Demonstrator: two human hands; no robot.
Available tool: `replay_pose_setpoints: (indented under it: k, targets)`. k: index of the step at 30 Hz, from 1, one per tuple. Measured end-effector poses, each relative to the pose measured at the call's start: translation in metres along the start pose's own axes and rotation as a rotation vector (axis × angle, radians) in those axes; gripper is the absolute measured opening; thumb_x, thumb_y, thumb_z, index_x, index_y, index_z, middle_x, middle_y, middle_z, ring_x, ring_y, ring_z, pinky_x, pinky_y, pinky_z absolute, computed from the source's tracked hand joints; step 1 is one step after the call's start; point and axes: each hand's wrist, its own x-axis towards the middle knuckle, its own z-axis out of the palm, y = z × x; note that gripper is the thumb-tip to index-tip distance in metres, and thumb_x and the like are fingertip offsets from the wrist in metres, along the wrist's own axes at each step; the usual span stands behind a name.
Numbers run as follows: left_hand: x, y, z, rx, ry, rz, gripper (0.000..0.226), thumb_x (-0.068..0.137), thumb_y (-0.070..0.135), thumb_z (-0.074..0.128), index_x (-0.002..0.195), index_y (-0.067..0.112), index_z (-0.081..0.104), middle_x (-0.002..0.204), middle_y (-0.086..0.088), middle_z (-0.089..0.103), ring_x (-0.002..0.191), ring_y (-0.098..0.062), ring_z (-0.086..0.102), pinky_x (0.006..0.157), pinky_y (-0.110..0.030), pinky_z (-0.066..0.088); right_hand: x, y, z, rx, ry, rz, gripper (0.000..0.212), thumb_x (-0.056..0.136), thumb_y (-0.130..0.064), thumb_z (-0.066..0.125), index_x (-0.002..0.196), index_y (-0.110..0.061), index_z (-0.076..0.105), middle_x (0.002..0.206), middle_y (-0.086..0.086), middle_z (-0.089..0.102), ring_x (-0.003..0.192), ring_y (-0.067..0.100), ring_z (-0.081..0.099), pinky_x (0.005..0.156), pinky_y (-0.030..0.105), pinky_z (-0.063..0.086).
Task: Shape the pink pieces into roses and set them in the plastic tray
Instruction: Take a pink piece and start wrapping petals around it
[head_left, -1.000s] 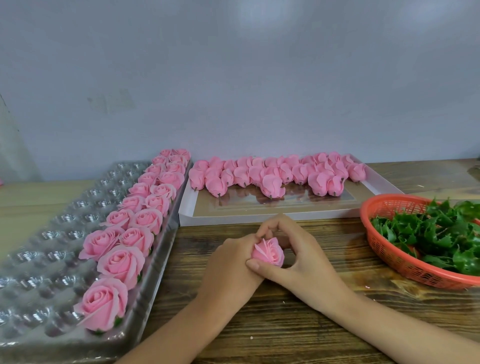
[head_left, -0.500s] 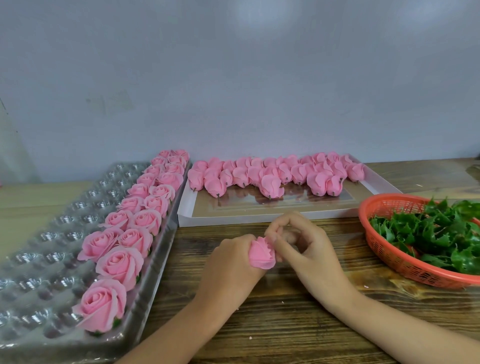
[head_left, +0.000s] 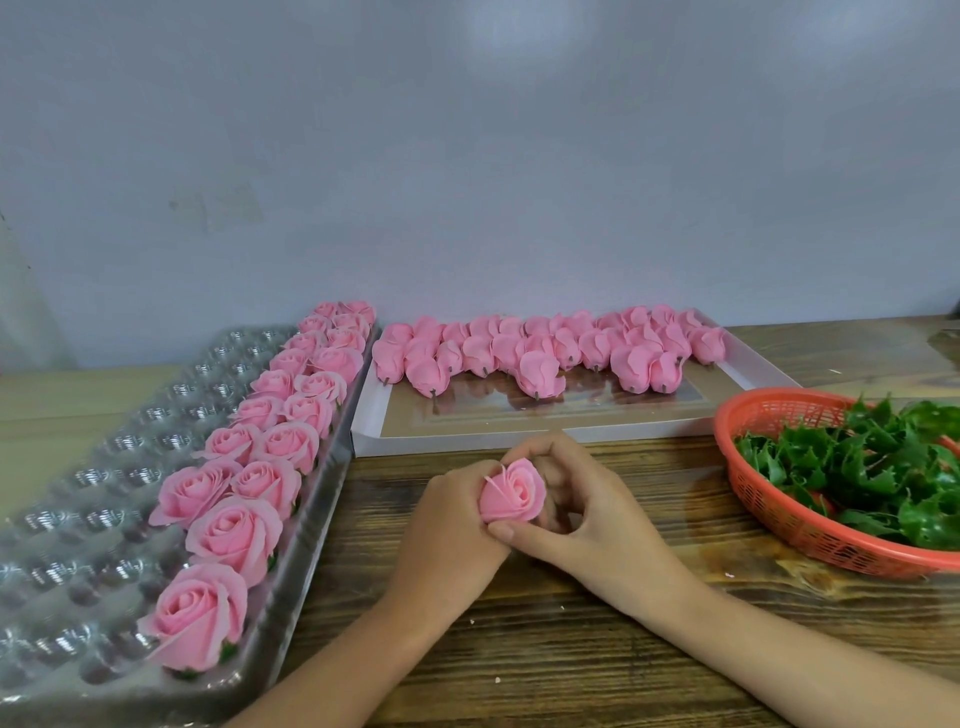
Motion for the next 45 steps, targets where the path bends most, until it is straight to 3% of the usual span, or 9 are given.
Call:
replay_pose_setpoints:
  k: [4,7,13,20,28,33,41,43,45]
  targets:
    - [-0.002,0.004,0.0,0.112,-0.065,0.013,0.009,0.084,0.037,0.062,0.076,0.033,0.062,0.071,0.011,0.065,0.067,-0.002,0.06,0.059,-0.019,0.048,-0.002,-0.002,-0.001,-0.071,-0.007,-0.037,0.032,0.08,-0.04,0.075,0.104,-0.03,0.057,0.08,-0.007,0.069,0.06,0.002,0.051,0.057,0.011,0.035]
    - [-0.003,0.004,0.0,0.204,-0.093,0.03,0.011,0.088,0.04,0.058,0.085,0.03,0.064,0.074,0.011,0.064,0.068,-0.002,0.059,0.061,-0.02,0.048,-0.002,-0.003,-0.001,-0.107,0.016,-0.057,0.027,0.082,-0.041,0.074,0.101,-0.029,0.058,0.074,-0.004,0.069,0.056,0.01,0.052,0.056,0.015,0.037]
    - [-0.005,0.007,0.0,0.322,-0.119,0.051,0.011,0.087,0.044,0.055,0.079,0.038,0.05,0.065,0.018,0.052,0.061,0.004,0.052,0.051,-0.012,0.033,-0.002,-0.003,-0.001,-0.119,0.061,-0.084,0.009,0.087,-0.034,0.069,0.088,-0.026,0.064,0.058,-0.017,0.055,0.052,0.004,0.049,0.054,0.02,0.039]
    - [-0.004,0.005,0.0,0.245,-0.127,0.012,0.013,0.085,0.043,0.06,0.087,0.03,0.061,0.074,0.014,0.062,0.07,-0.001,0.059,0.059,-0.015,0.04,-0.002,-0.002,-0.001,-0.117,0.075,-0.075,0.015,0.091,-0.021,0.065,0.08,-0.031,0.061,0.053,-0.014,0.044,0.051,0.002,0.04,0.054,0.015,0.032]
    - [-0.004,0.005,-0.002,-0.078,-0.163,-0.001,0.012,0.075,0.037,0.07,0.085,0.032,0.067,0.081,0.015,0.069,0.077,0.001,0.064,0.07,-0.026,0.054,-0.003,-0.009,-0.001,-0.212,0.025,-0.163,0.012,0.092,-0.014,0.064,0.088,-0.026,0.066,0.079,-0.027,0.059,0.074,-0.003,0.057,0.067,0.007,0.038]
    - [-0.004,0.005,-0.001,0.056,-0.086,0.02,0.008,0.079,0.042,0.064,0.079,0.034,0.064,0.073,0.014,0.067,0.07,0.0,0.062,0.061,-0.018,0.048,-0.003,-0.01,-0.002,-0.191,0.075,-0.15,0.004,0.088,-0.028,0.067,0.085,-0.029,0.064,0.074,-0.018,0.052,0.062,0.006,0.045,0.057,0.018,0.036]
    - [-0.009,0.007,0.001,0.308,-0.068,0.036,0.019,0.081,0.051,0.064,0.088,0.038,0.051,0.08,0.016,0.06,0.071,-0.003,0.054,0.052,-0.014,0.03,0.001,-0.001,-0.003,-0.121,0.196,-0.011,0.018,0.086,-0.013,0.068,0.073,-0.021,0.059,0.063,-0.012,0.044,0.059,0.005,0.04,0.058,0.025,0.034]
    - [-0.009,0.006,0.002,0.339,-0.051,0.03,0.023,0.082,0.052,0.064,0.083,0.038,0.045,0.077,0.016,0.056,0.068,-0.002,0.051,0.051,-0.015,0.027,0.002,0.001,-0.004,-0.04,0.221,0.029,0.021,0.092,-0.008,0.063,0.076,-0.021,0.057,0.066,-0.009,0.048,0.062,0.011,0.043,0.061,0.027,0.036]
    - [-0.009,0.005,0.001,0.304,-0.005,0.004,0.03,0.083,0.052,0.063,0.071,0.033,0.042,0.068,0.013,0.054,0.062,-0.002,0.05,0.049,-0.016,0.026,0.001,0.0,-0.003,0.03,0.223,0.042,0.01,0.095,-0.023,0.058,0.085,-0.022,0.057,0.073,-0.009,0.053,0.069,0.015,0.048,0.064,0.029,0.038]
